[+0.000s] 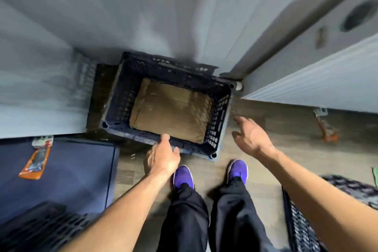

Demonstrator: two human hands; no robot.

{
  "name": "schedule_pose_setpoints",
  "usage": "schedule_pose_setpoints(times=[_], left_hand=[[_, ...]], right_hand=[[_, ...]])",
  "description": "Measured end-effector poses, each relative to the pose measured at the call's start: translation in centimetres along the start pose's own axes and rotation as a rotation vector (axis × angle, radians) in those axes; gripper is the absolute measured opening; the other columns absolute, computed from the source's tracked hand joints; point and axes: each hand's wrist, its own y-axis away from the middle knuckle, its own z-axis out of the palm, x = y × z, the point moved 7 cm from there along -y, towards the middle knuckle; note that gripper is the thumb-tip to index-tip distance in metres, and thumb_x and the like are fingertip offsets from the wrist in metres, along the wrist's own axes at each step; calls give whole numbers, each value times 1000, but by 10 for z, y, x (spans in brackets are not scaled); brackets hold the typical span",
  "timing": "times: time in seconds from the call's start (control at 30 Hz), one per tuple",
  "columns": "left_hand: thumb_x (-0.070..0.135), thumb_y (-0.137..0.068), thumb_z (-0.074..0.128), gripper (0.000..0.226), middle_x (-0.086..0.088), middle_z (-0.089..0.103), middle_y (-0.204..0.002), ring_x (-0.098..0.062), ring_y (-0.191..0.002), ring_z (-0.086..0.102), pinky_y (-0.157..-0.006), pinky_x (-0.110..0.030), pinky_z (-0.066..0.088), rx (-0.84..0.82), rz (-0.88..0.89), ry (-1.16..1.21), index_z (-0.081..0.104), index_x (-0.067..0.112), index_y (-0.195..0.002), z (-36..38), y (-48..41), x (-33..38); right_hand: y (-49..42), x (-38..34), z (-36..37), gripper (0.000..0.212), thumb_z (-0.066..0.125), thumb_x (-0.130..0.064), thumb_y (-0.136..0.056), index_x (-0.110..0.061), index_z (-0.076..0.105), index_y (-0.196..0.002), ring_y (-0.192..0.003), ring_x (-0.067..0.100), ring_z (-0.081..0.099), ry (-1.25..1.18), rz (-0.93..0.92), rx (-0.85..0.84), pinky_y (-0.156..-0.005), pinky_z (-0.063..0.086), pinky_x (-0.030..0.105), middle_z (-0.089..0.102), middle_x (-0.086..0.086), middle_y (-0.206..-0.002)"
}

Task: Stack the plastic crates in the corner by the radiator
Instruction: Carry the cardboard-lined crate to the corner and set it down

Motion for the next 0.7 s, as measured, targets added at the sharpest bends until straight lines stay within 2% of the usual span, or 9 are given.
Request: schedule_pose_setpoints(times=[0.13, 0.37, 0.53, 0.63, 0.7], left_hand=[[31, -97, 54, 40, -6, 58, -129, -32, -122, 53, -98, -37, 39, -18, 114, -92, 43, 22, -134, 18, 23, 25], [37, -94, 53, 39, 1, 60, -125, -28, -118, 57, -96, -38, 44, -67, 260, -236, 44, 26, -131, 79, 70, 65], [37, -95, 54, 39, 1, 62, -126, -30, -116, 59, -90, -37, 45, -59, 389, -397, 45, 23, -131, 119, 112, 87], [37, -94, 54, 45, 3, 62, -128, -29, -116, 59, -91, -36, 44, -82, 399, -390, 43, 25, -136, 146, 139, 96], [38, -93, 54, 46, 3, 64, -120, -26, -113, 60, -90, -36, 45, -116, 378, -372, 44, 24, -136, 165, 157, 99]], right_hand=[[43, 38, 6, 61, 54, -18, -90, -13, 42, -150, -135, 31, 49, -92, 69, 11, -112, 39, 36, 51, 15, -146], [102, 139, 22, 57, 52, -21, -92, -18, 45, -148, -130, 29, 54, -248, 172, 60, -110, 41, 34, 54, 12, -145], [153, 213, 49, 56, 52, -24, -92, -22, 45, -148, -128, 28, 56, -331, 252, 78, -108, 44, 36, 56, 9, -144], [185, 246, 65, 55, 52, -23, -92, -20, 47, -147, -127, 28, 57, -366, 273, 100, -108, 43, 36, 57, 11, -142], [205, 264, 77, 54, 52, -23, -92, -18, 48, -146, -127, 29, 57, -392, 279, 89, -108, 43, 36, 58, 13, -141]])
